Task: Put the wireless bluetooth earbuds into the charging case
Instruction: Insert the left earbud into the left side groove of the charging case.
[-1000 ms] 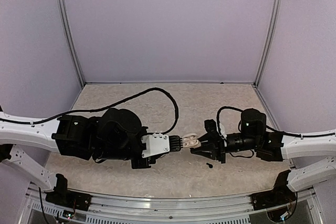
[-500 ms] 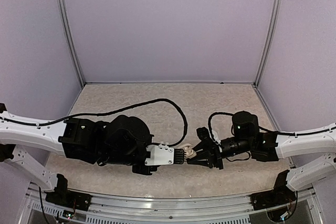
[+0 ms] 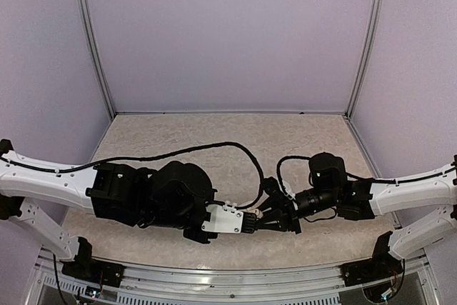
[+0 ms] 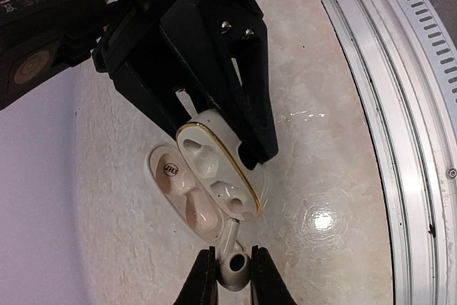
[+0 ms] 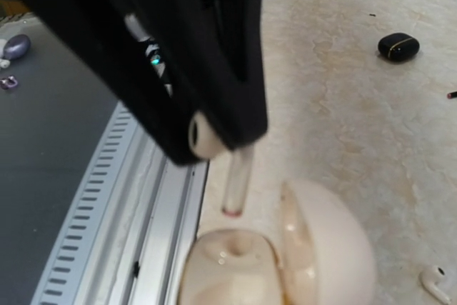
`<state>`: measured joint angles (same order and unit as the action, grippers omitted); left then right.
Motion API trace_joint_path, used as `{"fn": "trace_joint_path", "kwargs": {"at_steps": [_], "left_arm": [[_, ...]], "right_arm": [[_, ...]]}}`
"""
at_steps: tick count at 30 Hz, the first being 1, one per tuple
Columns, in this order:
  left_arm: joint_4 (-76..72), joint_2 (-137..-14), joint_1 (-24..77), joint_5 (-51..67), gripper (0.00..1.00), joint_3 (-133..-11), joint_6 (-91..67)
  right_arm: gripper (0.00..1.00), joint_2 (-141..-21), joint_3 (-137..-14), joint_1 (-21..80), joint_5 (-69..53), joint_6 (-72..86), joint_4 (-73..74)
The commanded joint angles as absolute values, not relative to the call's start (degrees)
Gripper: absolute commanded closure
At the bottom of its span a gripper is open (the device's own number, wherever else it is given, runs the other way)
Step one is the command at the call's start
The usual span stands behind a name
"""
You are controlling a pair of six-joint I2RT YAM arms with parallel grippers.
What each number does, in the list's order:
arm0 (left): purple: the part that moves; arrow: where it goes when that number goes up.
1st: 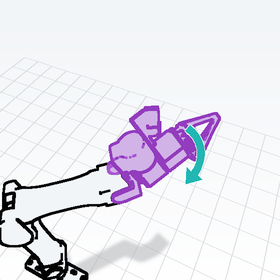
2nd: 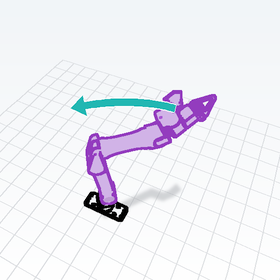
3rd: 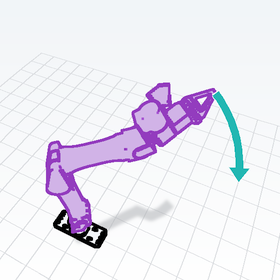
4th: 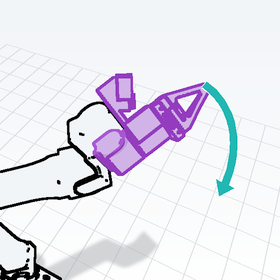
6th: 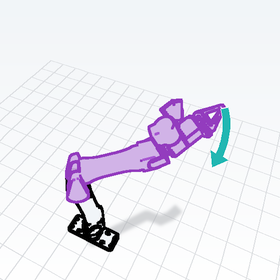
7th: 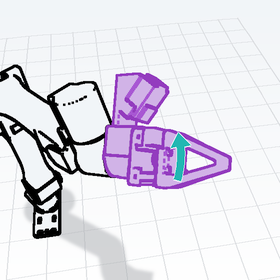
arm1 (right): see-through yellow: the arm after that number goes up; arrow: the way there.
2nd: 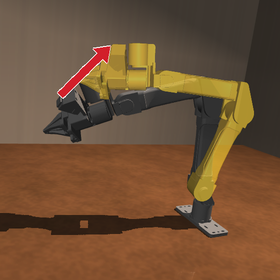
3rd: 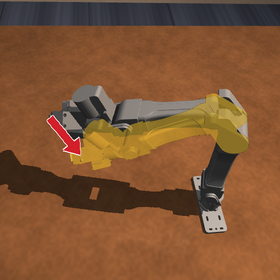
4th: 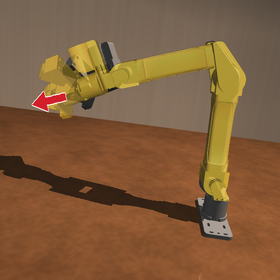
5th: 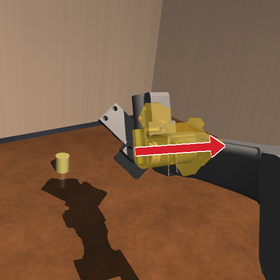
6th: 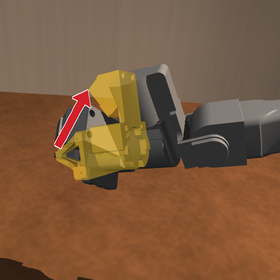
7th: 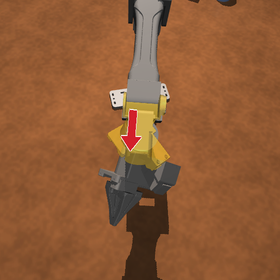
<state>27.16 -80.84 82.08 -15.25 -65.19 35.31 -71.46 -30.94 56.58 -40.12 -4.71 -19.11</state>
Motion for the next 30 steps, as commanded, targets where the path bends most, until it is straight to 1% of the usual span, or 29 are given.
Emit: {"fn": "trace_joint_path", "kwargs": {"at_steps": [1, 30], "left_arm": [[27.68, -81.86, 82.53, -14.24, 0.89, -67.06, 37.24], [29.43, -83.91, 83.10, -11.90, 0.89, -66.71, 38.96]], "right_arm": [[1.00, -72.23, -32.43, 57.40, -41.63, -3.61, -20.02], [1.00, -72.91, -32.43, 58.07, -42.91, -3.16, -20.57]]}}
